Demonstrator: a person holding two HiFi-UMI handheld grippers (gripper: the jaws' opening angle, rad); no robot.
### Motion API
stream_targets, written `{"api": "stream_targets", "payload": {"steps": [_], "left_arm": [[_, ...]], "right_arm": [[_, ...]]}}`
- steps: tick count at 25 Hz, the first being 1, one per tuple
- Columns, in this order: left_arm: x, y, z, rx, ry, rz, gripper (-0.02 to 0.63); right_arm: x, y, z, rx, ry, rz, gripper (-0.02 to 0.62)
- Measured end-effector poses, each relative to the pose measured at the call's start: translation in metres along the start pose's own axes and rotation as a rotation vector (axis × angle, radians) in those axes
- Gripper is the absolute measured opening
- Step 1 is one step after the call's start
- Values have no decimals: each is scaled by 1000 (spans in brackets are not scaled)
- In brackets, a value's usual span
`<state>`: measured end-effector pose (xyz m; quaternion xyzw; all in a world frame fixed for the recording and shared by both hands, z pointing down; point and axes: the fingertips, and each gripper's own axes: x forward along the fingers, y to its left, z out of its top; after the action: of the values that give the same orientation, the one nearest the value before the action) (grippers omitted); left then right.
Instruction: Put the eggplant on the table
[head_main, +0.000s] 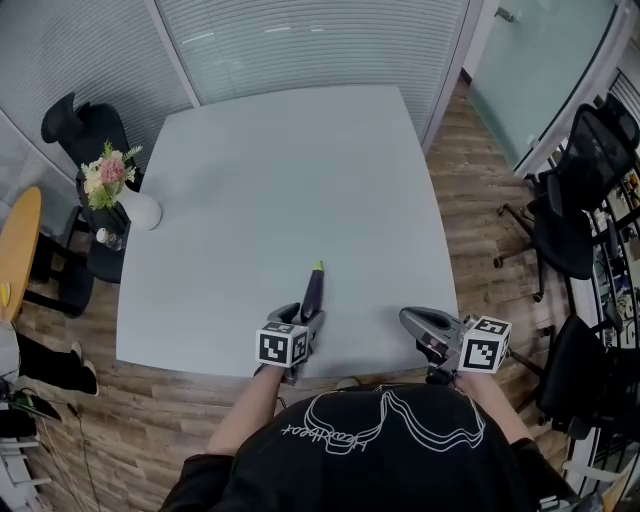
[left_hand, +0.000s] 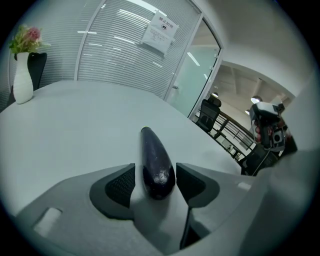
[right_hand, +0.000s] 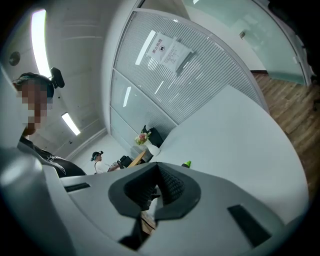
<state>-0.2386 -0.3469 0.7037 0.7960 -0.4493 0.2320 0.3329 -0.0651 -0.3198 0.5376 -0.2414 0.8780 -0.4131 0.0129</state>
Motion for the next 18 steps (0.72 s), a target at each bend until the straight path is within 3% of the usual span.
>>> {"api": "stream_targets", "payload": {"steps": [7,12,18], "left_arm": [[-19,-4,15,-23,-67,-33,262],[-48,-15,46,-73,-179,-59,261],[-108,-60,96,-75,-339,-200,258]], "right_arm": [[9,5,3,-19,9,11,9],[13,14,2,-72,33,22,8],[22,40,5,-213,64,84,8]]}}
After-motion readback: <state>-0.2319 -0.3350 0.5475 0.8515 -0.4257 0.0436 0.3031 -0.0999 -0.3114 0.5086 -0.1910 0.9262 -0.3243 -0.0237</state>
